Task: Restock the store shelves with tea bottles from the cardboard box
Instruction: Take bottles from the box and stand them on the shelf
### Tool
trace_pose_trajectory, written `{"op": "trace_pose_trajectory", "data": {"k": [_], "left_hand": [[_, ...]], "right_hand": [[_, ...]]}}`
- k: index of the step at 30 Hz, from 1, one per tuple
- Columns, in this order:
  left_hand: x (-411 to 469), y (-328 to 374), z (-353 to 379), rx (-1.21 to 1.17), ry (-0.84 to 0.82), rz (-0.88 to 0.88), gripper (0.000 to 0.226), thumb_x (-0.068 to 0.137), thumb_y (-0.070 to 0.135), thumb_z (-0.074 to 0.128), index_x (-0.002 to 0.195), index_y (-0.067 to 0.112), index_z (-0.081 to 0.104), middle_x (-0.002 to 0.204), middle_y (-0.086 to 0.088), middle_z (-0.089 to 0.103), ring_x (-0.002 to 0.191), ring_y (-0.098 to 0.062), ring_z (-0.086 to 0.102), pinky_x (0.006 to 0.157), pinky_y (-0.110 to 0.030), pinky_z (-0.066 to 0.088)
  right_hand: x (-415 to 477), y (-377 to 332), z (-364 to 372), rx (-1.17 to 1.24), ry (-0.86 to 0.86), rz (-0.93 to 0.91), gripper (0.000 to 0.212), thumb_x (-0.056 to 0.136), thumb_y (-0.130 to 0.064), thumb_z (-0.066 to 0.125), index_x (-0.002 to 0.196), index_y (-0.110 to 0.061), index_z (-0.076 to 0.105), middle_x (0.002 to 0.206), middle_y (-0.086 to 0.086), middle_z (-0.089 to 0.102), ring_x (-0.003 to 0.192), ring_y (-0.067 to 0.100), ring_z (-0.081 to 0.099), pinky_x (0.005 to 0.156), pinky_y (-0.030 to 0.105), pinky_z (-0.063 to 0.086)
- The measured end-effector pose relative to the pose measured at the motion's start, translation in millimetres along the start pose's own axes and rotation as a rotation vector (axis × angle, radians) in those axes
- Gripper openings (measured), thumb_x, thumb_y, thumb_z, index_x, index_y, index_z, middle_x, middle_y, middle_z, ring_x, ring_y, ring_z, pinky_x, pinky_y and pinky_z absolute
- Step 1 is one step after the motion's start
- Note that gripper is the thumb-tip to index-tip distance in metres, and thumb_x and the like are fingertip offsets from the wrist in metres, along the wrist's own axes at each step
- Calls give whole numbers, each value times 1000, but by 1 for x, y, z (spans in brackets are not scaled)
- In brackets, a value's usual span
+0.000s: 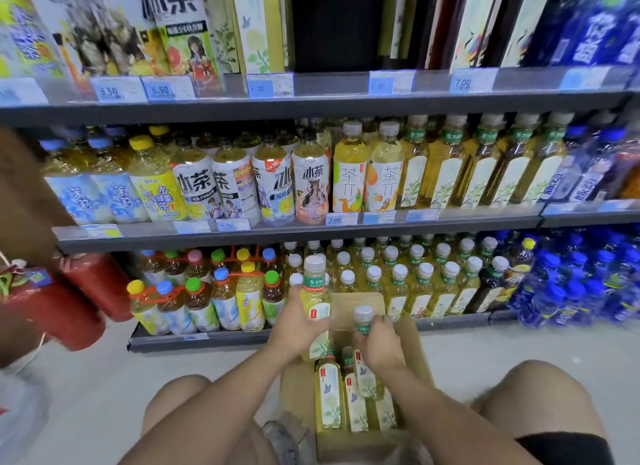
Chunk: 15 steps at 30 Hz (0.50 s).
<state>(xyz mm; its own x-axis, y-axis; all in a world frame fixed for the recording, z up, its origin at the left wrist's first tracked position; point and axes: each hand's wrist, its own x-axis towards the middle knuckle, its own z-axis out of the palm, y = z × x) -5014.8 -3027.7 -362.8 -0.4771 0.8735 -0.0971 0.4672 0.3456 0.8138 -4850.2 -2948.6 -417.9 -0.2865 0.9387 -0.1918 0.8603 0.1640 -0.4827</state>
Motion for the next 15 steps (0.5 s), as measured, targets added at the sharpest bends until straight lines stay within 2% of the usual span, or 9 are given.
{"op": "trace_pose_trajectory", "data": {"k": [2,4,7,9,12,15], "left_hand": [[-10,22,-10,-8,27,41,67,75,24,86,120,29,36,93,17,61,83,3,61,62,-10,42],[-18,49,-24,2,54,91,67,74,25,86,120,28,38,94,16,61,86,-7,63,65,-19,44],[-25,96,-52,28,111,192,67,74,31,87,117,29,37,94,15,60,83,-6,60,62,-17,41],[-28,131,-74,13,157,276,70,73,32,88,122,30,38,102,14,62,92,-7,62,67,-18,42],[-30,187,-108,-4,226,400,73,74,29,88,129,25,41,109,13,62,101,-8,61,79,-22,43],[-29,241,-141,-5,287,509,70,75,26,87,128,26,41,107,15,58,98,-6,57,76,-19,40]], "right_hand": [[-10,-12,-30,84,81,-65,39,95,-38,58,120,-8,55,125,8,48,102,26,62,85,34,48],[-19,-26,-65,175,164,-164,34,95,-35,61,116,-10,56,116,4,50,96,19,59,78,25,43],[-30,-49,-126,307,305,-351,26,92,-31,66,107,-12,57,103,1,47,93,17,54,75,24,38],[-34,-67,-171,321,378,-460,27,92,-34,66,108,-14,56,102,-1,49,93,15,53,74,25,39],[-41,-98,-239,334,442,-614,29,92,-38,66,113,-21,56,105,-6,51,96,9,53,80,25,44],[-49,-134,-304,341,547,-727,28,91,-34,68,110,-19,55,104,-4,49,94,10,51,76,24,38]]}}
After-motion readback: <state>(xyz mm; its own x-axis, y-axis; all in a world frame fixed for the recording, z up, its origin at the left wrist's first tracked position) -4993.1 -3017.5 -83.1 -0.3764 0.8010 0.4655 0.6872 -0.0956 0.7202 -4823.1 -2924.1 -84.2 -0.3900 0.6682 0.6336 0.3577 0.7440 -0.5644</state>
